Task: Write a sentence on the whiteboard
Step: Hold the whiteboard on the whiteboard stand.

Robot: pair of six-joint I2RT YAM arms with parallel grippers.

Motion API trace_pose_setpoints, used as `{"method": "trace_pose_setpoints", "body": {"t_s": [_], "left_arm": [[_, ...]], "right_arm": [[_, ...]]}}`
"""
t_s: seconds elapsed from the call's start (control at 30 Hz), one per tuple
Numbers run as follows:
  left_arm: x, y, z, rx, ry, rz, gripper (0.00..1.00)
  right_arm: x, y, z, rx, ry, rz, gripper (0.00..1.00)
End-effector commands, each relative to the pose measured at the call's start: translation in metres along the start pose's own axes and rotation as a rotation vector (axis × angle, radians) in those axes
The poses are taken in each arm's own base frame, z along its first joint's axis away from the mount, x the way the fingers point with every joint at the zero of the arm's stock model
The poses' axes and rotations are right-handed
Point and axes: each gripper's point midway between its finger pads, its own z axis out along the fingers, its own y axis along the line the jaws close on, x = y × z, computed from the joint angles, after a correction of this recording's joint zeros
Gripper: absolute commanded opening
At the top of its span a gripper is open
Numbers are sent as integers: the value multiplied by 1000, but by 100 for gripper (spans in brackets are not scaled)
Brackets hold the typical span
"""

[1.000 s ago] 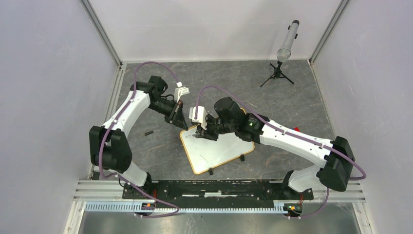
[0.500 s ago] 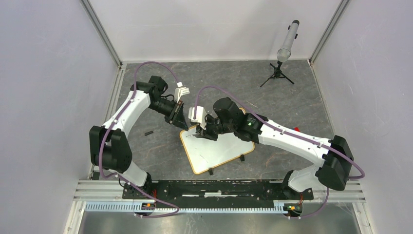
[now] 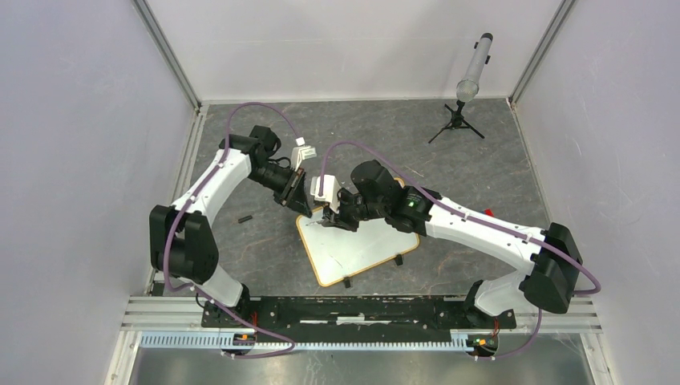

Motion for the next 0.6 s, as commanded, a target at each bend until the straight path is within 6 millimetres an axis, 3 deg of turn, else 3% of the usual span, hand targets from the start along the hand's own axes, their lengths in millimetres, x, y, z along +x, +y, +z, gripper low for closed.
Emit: {"method": "trace_pose_setpoints", "body": {"t_s": [0.0, 0.2, 0.57], "left_arm": [[-5, -2, 0, 8, 0, 40, 17], [-4, 1, 1, 1, 6, 36, 3], [-4, 1, 0, -3, 7, 43, 2]], "right_arm": [[-29, -4, -9, 20, -75, -26, 0], [-26, -5, -10, 33, -66, -24, 0], [-18, -9, -13, 63, -39, -26, 0]]}}
